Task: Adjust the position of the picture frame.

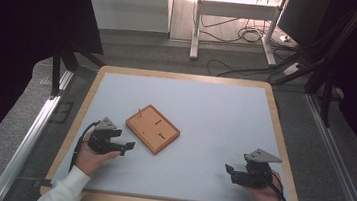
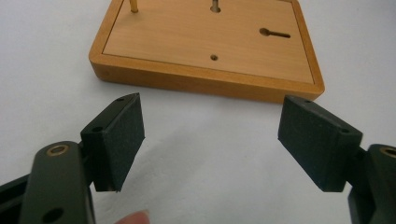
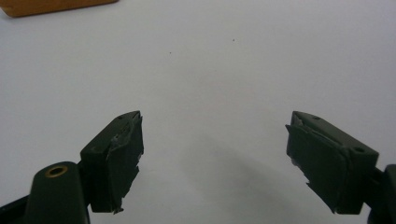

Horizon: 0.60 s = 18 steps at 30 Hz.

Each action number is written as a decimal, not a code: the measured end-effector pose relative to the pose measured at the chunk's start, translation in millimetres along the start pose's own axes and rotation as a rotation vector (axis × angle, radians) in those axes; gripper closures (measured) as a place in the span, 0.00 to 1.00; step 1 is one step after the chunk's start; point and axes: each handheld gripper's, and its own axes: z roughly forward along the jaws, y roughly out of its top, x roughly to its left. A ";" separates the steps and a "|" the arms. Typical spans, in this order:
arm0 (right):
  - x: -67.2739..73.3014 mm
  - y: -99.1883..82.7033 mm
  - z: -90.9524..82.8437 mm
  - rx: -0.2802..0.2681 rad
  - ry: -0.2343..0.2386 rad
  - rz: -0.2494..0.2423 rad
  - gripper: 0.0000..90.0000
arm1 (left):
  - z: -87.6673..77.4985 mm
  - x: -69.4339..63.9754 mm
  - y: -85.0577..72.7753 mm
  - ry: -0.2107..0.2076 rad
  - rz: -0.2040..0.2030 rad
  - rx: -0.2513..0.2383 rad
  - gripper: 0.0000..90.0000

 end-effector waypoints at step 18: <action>7.7 3.2 5.5 0.032 -0.018 -0.024 0.23 | -7.4 -2.9 1.1 0.038 -0.002 0.001 0.28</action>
